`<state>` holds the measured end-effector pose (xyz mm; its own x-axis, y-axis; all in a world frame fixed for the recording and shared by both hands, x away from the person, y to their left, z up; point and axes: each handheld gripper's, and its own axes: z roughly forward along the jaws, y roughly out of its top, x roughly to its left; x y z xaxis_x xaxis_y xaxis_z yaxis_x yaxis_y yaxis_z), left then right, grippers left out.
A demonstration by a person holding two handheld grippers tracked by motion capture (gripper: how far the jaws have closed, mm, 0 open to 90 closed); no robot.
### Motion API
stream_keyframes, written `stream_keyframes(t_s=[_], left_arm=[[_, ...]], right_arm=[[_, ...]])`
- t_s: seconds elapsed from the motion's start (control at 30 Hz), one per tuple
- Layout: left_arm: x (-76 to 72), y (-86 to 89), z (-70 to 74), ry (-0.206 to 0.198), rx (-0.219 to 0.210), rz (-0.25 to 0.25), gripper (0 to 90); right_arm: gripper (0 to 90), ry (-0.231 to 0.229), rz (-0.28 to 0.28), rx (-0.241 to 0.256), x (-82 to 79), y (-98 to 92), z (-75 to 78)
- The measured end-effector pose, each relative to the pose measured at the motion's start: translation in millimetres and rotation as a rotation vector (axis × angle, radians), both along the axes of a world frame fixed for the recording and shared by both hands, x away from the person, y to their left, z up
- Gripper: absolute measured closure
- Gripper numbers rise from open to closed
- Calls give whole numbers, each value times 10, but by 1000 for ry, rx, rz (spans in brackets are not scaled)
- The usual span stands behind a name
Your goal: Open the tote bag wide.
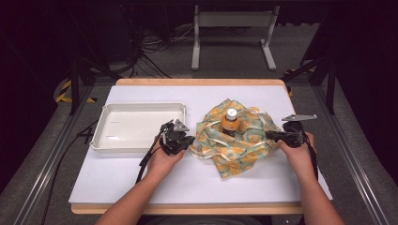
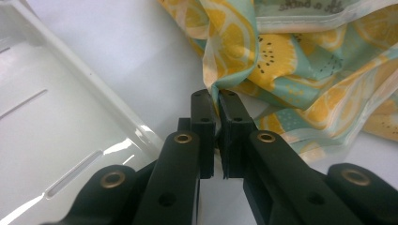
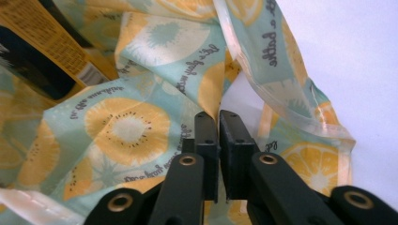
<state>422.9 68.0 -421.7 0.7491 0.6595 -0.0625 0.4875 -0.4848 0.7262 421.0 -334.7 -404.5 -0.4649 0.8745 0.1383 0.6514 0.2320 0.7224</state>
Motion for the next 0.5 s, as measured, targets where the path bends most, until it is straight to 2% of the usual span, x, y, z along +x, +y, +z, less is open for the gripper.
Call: stream_keyframes(t_s=[0.07,0.17,0.27,0.37,0.5], left_arm=[[-5,2,9,0,-2,0,861],[-18,16,32,3,-6,-6,863],[-28,26,43,8,-4,-8,864],[-41,14,48,16,5,-10,866],[-51,-14,48,17,18,-22,868]], right_arm=[[839,-4,4,4,-7,1,21],[730,-21,29,13,-67,13,140],[671,-46,34,11,-142,26,241],[655,-78,40,1,-201,47,326],[650,-140,77,33,-295,169,445]])
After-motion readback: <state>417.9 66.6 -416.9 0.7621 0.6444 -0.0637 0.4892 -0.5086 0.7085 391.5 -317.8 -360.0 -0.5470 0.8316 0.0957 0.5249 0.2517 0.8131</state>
